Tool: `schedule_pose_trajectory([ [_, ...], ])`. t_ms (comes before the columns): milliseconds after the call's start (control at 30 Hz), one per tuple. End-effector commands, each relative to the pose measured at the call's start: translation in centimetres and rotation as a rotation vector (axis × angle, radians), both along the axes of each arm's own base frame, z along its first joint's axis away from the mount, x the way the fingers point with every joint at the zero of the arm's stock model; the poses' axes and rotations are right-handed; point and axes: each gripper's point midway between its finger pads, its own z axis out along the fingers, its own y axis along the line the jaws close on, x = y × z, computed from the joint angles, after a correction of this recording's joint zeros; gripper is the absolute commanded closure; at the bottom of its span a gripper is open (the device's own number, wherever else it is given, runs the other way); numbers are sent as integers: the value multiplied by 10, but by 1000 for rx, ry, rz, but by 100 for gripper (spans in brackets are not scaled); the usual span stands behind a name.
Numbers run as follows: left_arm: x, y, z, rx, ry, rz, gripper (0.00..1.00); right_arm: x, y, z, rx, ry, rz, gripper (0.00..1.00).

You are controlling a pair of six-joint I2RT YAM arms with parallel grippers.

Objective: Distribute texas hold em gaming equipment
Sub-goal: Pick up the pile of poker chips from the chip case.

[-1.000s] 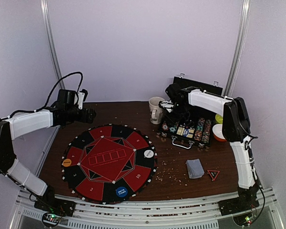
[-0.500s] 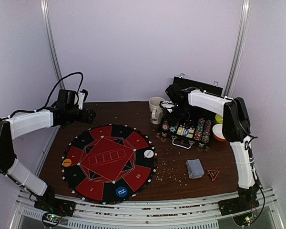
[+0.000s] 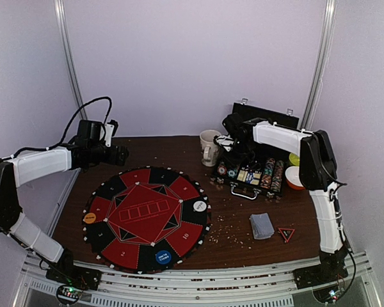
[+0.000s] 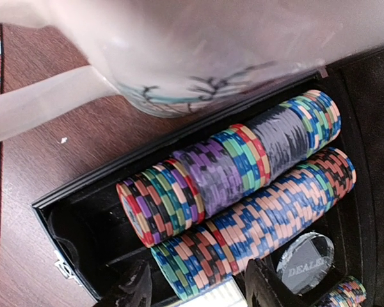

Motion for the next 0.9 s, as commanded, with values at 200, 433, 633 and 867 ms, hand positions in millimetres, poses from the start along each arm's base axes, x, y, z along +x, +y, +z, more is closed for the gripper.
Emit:
schedule_pose_trajectory([
  [200, 7, -2, 16, 6, -60, -6, 2, -16, 5, 15, 58, 2, 56, 46],
  [433, 7, -2, 18, 10, -66, -9, 2, -11, 9, 49, 200, -59, 86, 40],
  [633, 6, 0, 20, 18, -74, -3, 2, -8, -1, 63, 341, -23, 126, 36],
  [867, 5, 2, 20, 26, -78, 1, 2, -21, 0, 41, 330, -24, 287, 33],
])
